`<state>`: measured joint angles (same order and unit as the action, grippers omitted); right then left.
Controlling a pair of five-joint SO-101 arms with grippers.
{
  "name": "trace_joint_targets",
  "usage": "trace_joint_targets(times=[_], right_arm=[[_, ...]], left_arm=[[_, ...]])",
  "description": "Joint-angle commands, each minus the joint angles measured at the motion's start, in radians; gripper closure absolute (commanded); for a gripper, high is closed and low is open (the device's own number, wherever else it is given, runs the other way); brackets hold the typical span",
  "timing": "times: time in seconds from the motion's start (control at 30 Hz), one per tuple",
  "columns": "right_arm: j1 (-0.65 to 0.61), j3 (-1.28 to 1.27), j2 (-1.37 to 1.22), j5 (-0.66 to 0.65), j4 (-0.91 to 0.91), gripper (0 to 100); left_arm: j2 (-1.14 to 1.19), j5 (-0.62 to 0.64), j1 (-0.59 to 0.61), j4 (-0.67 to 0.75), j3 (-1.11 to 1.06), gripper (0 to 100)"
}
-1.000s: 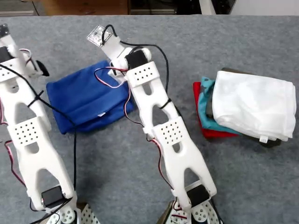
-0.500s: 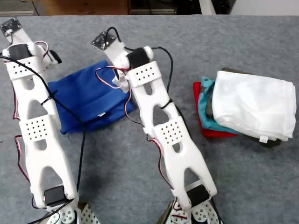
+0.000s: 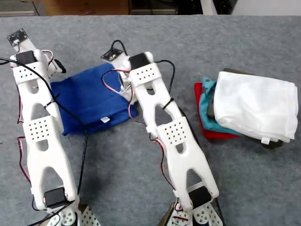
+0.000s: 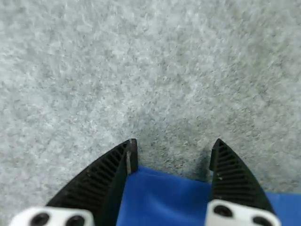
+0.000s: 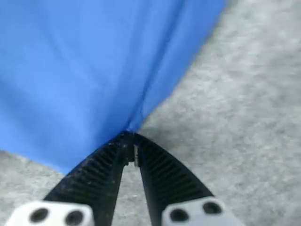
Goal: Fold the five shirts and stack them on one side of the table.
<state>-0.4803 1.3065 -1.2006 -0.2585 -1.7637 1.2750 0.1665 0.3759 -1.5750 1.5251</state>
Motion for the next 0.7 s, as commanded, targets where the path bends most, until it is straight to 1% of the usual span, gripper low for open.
trace_joint_targets(times=[0.0, 0.1, 0.23, 0.33, 0.37, 0.43, 0.47, 0.53, 0.57, 0.67], right_arm=[[0.008, 0.171, 0.084, -0.034, -0.025, 99.5], [0.001, 0.282, 0.128, -0.034, -0.023, 99.4], [0.028, 0.314, 0.147, -0.038, -0.023, 99.4], [0.081, 0.312, 0.151, -0.035, -0.026, 99.4], [0.099, 0.314, 0.154, -0.034, -0.026, 99.4], [0.13, 0.311, 0.186, -0.034, -0.028, 99.4], [0.139, 0.297, 0.208, -0.034, -0.029, 99.4], [0.15, 0.243, 0.265, -0.034, -0.029, 99.4], [0.151, 0.203, 0.303, -0.034, -0.029, 99.4], [0.15, 0.005, 0.447, -0.034, -0.029, 99.4]], left_arm=[[-0.024, -0.002, -0.009, 0.015, 0.041, 81], [-0.025, -0.009, -0.008, 0.011, 0.051, 86], [-0.039, -0.068, -0.002, -0.06, 0.146, 86], [-0.058, -0.101, -0.003, -0.094, 0.15, 87], [-0.079, -0.117, -0.003, -0.114, 0.149, 88], [-0.114, -0.141, -0.002, -0.149, 0.149, 95], [-0.131, -0.149, -0.002, -0.164, 0.149, 99], [-0.159, -0.152, 0.0, -0.183, 0.149, 97], [-0.171, -0.152, 0.002, -0.184, 0.147, 98], [-0.193, -0.17, 0.003, -0.186, 0.146, 98]])
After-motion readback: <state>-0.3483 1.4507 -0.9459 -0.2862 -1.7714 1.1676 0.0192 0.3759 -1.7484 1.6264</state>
